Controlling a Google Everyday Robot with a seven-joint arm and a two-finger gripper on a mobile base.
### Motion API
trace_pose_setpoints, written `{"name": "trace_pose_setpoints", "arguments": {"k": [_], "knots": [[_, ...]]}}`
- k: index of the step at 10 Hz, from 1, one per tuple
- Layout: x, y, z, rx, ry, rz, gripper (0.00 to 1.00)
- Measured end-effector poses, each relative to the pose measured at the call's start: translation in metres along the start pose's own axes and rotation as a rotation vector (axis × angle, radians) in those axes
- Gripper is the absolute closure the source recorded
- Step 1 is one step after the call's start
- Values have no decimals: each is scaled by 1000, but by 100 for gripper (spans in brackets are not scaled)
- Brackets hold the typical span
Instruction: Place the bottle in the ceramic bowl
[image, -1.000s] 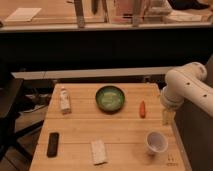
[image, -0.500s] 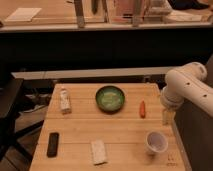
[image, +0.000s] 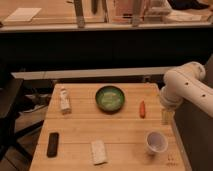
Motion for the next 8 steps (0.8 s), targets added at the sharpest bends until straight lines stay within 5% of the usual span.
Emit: {"name": "trace_pose_setpoints", "arguments": {"k": [3, 8], "knots": [[-50, -13, -6, 21, 11, -72, 20], [-102, -29, -11, 44, 38, -199, 20]]}}
